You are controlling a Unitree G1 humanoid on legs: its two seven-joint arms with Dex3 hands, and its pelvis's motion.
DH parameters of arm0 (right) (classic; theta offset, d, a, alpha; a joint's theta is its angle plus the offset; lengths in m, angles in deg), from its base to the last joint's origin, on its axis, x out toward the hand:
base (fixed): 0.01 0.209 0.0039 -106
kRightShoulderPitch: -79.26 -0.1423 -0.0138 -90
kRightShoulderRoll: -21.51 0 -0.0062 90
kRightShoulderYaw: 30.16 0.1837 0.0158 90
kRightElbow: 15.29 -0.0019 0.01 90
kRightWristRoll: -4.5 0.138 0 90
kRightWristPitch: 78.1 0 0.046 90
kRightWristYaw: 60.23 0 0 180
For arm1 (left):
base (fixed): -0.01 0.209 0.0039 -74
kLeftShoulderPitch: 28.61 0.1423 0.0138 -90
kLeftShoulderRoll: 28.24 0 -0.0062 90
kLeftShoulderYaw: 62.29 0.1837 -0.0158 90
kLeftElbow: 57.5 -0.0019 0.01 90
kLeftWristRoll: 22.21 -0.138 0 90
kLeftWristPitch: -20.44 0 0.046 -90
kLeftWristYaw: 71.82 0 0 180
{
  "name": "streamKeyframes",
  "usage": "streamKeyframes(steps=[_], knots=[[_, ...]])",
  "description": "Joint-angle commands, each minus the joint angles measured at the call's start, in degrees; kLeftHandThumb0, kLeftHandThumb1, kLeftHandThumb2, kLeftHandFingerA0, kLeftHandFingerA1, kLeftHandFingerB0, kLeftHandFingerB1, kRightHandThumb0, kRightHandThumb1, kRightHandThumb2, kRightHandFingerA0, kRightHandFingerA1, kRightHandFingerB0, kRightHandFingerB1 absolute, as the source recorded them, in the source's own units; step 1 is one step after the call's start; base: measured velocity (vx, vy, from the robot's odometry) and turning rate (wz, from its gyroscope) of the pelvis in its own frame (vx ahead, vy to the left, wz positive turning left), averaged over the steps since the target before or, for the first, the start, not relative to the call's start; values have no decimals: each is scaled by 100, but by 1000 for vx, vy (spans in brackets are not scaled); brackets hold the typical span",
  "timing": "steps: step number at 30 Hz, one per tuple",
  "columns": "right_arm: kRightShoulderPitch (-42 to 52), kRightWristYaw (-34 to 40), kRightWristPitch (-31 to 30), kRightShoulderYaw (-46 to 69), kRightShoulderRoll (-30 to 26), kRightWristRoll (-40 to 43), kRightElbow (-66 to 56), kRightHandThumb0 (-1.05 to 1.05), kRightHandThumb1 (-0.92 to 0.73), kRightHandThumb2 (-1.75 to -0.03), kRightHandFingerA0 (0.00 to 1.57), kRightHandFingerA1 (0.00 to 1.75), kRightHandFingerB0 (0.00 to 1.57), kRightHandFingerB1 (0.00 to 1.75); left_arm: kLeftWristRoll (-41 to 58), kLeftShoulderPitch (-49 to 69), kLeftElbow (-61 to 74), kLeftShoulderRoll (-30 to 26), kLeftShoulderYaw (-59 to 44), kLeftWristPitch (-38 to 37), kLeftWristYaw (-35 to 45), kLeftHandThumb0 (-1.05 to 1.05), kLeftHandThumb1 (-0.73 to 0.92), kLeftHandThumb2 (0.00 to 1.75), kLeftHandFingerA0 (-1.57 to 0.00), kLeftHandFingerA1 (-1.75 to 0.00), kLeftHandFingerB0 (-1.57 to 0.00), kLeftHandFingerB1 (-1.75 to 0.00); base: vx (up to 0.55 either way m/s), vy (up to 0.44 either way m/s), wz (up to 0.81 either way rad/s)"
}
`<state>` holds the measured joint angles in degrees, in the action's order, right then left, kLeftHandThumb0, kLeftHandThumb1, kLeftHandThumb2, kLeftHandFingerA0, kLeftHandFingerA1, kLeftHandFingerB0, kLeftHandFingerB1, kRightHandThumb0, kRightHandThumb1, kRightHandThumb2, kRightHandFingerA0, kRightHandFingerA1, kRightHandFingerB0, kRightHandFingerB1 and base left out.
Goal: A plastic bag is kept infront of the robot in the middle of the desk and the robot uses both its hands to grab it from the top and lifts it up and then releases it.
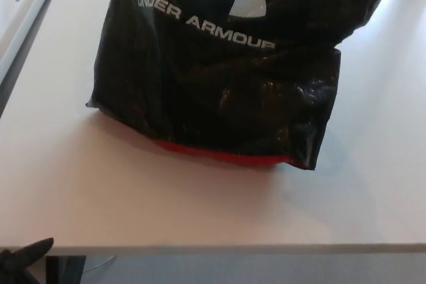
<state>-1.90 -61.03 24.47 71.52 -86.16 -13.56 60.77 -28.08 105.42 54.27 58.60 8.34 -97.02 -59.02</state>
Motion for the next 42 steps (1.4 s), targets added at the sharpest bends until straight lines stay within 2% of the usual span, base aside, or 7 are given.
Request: streamKeyframes(steps=[1, 5, 6, 20, 21, 27, 42], knots=[[130, -1363, 143, 976, -465, 1962, 677, -89, -58, -100, 0, 24, 0, 7, 310, 69, -140, 84, -151, -912, -35, -70, 85, 67, -23, -32, -20, -28, 0, 0, 0], [786, -1464, 170, 1402, -201, 2389, 132, -81, -72, -62, 7, 27, 0, 10, 413, 155, -133, 181, -165, -1035, -38, -68, 88, 66, -24, -34, -23, -29, 0, 0, 0], [1092, -1311, 552, 1475, -67, 2244, 36, -86, -59, -98, 3, 30, 0, 9, 428, 173, -166, 229, -132, -1193, -49, -66, 86, 67, -24, -34, -22, -29, 0, 0, 0], [5699, -1014, 3580, -10, 2107, 2070, -399, -76, -61, -97, 0, 20, 0, 21, 2285, 1840, -1124, 1517, 569, -2744, 285, -72, 89, 67, -21, -37, -22, -29, 1, 0, 0], [5843, -1015, 3763, -37, 2119, 2008, -258, -77, -62, -97, 0, 19, 0, 21, 2344, 1995, -1224, 1522, 673, -2782, 379, -34, 57, 113, -1, -51, 0, -48, 0, 0, 0], [6003, -1004, 3700, -273, 2139, 1851, -203, -81, -61, -92, 6, 20, 6, 20, 2250, 1685, -2372, 1377, 679, -3400, 618, -65, 92, 72, -18, -33, -17, -28, 0, 0, 0], [5739, -1507, 3222, -414, 1282, 1805, 231, -68, -60, -94, 2, 33, 1, 26, 2914, 1237, -2683, 1233, 803, -2964, 898, -65, 92, 68, -19, -33, -16, -26, 0, 0, 0]])
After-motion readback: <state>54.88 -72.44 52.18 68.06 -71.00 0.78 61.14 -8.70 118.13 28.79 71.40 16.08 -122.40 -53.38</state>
